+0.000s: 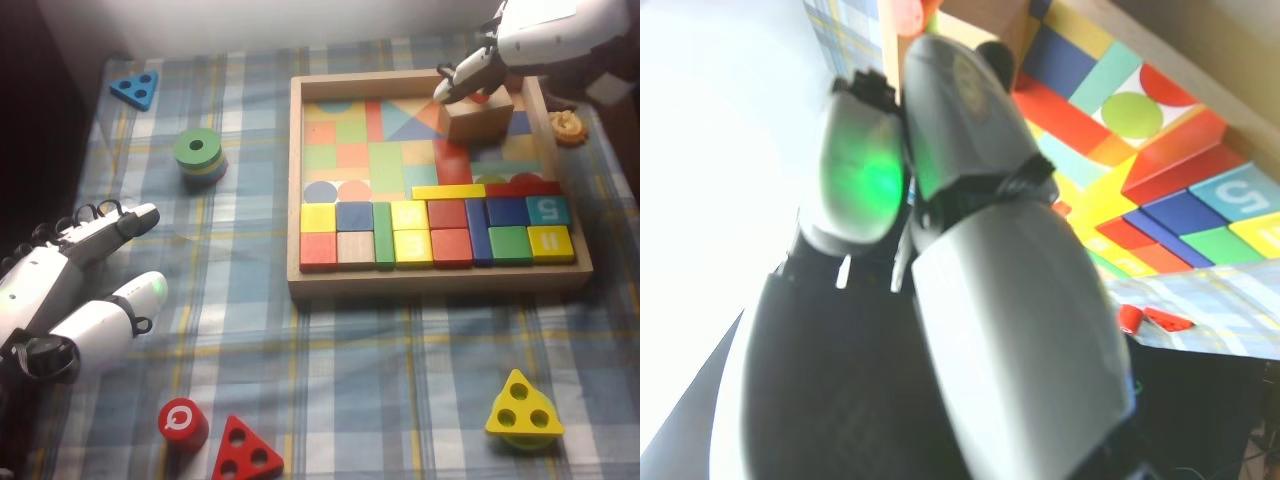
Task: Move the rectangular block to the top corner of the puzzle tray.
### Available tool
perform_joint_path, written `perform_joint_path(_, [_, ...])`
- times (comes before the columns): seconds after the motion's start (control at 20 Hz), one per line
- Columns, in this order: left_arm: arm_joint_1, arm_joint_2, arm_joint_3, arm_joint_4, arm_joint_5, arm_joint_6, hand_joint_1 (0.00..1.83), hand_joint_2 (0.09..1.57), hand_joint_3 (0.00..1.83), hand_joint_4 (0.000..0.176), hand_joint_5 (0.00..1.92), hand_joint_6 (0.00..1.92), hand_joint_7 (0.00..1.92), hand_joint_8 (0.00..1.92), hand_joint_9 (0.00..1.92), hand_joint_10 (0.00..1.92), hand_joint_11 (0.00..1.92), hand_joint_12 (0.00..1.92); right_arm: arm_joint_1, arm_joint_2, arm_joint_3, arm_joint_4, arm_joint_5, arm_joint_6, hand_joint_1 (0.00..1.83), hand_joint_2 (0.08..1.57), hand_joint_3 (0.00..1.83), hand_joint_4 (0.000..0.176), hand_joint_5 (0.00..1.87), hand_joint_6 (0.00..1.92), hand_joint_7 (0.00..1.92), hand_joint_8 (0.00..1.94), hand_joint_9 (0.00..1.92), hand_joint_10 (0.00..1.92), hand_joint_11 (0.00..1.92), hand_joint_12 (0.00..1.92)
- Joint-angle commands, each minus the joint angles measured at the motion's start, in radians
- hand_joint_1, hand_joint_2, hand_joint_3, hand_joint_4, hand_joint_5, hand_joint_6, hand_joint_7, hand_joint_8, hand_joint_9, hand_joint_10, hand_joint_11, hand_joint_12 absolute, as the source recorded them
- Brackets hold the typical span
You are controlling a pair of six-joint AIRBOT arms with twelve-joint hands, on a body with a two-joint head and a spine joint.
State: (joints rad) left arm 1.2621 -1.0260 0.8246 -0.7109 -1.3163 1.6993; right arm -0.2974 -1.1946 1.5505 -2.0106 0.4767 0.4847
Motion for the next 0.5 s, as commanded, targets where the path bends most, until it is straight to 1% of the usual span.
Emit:
perform_joint_path(0.0, [-0.009, 0.002, 0.001, 0.040, -0.113, -0.009, 0.44, 1.39, 0.00, 0.040, 0.37, 0.00, 0.25, 0.00, 0.16, 0.00, 0.00, 0.35, 0.012, -0.002, 0.001, 0.025, -0.037, -0.009, 1.43, 0.85, 0.98, 0.000, 0.37, 0.00, 0.65, 1.86, 1.23, 1.92, 1.31, 1.92])
perform_joint_path(0.05, [-0.009, 0.002, 0.001, 0.040, -0.113, -0.009, 0.43, 1.39, 0.00, 0.034, 0.38, 0.00, 0.25, 0.00, 0.17, 0.00, 0.00, 0.35, 0.008, -0.002, 0.001, 0.025, -0.037, -0.009, 1.68, 0.84, 0.62, 0.004, 0.37, 0.00, 0.99, 1.93, 1.31, 1.92, 1.37, 1.92])
perform_joint_path(0.1, [-0.009, 0.002, 0.001, 0.040, -0.114, -0.009, 0.43, 1.39, 0.00, 0.044, 0.38, 0.00, 0.25, 0.00, 0.17, 0.00, 0.00, 0.35, 0.004, -0.002, 0.000, 0.026, -0.037, -0.009, 1.74, 0.91, 0.40, 0.022, 0.38, 0.00, 1.11, 1.94, 1.34, 1.92, 1.38, 1.92])
perform_joint_path(0.15, [-0.009, 0.002, 0.000, 0.040, -0.114, -0.009, 0.45, 1.38, 0.00, 0.033, 0.38, 0.00, 0.26, 0.00, 0.18, 0.00, 0.00, 0.38, 0.002, -0.002, 0.000, 0.026, -0.037, -0.009, 1.74, 0.99, 0.24, 0.009, 0.37, 0.00, 1.21, 1.94, 1.40, 1.92, 1.44, 1.92])
perform_joint_path(0.2, [-0.009, 0.002, 0.001, 0.040, -0.113, -0.009, 0.45, 1.38, 0.00, 0.025, 0.38, 0.00, 0.26, 0.00, 0.18, 0.00, 0.00, 0.39, 0.001, -0.002, 0.000, 0.026, -0.037, -0.009, 1.74, 1.04, 0.13, 0.041, 0.38, 0.00, 1.22, 1.94, 1.42, 1.92, 1.43, 1.92])
perform_joint_path(0.25, [-0.009, 0.002, 0.001, 0.040, -0.114, -0.009, 0.45, 1.38, 0.00, 0.028, 0.38, 0.00, 0.26, 0.00, 0.18, 0.00, 0.00, 0.39, -0.002, -0.001, 0.000, 0.026, -0.038, -0.009, 1.75, 1.06, 0.06, 0.079, 0.38, 0.00, 1.19, 1.94, 1.41, 1.92, 1.41, 1.92])
perform_joint_path(0.3, [-0.009, 0.002, 0.001, 0.040, -0.114, -0.009, 0.46, 1.39, 0.00, 0.034, 0.38, 0.00, 0.26, 0.00, 0.18, 0.00, 0.00, 0.37, -0.006, -0.001, 0.000, 0.026, -0.040, -0.009, 1.75, 1.06, 0.04, 0.074, 0.38, 0.00, 1.21, 1.94, 1.43, 1.92, 1.47, 1.92])
perform_joint_path(0.35, [-0.008, 0.002, 0.001, 0.040, -0.114, -0.009, 0.46, 1.39, 0.00, 0.032, 0.38, 0.00, 0.26, 0.00, 0.18, 0.00, 0.00, 0.37, -0.008, 0.000, 0.000, 0.026, -0.041, -0.009, 1.72, 1.08, 0.04, 0.077, 0.37, 0.00, 1.21, 1.94, 1.43, 1.92, 1.48, 1.92])
perform_joint_path(0.4, [-0.008, 0.002, 0.001, 0.040, -0.113, -0.009, 0.45, 1.39, 0.00, 0.036, 0.38, 0.00, 0.26, 0.00, 0.18, 0.00, 0.00, 0.37, -0.011, 0.000, -0.001, 0.026, -0.042, -0.008, 1.74, 1.08, 0.04, 0.066, 0.37, 0.00, 1.21, 1.94, 1.44, 1.92, 1.49, 1.92])
perform_joint_path(0.45, [-0.008, 0.002, 0.001, 0.040, -0.113, -0.009, 0.46, 1.39, 0.00, 0.029, 0.38, 0.00, 0.26, 0.00, 0.18, 0.00, 0.00, 0.38, -0.016, 0.000, -0.002, 0.026, -0.042, -0.006, 1.75, 1.09, 0.03, 0.037, 0.37, 0.00, 1.19, 1.94, 1.42, 1.92, 1.46, 1.92])
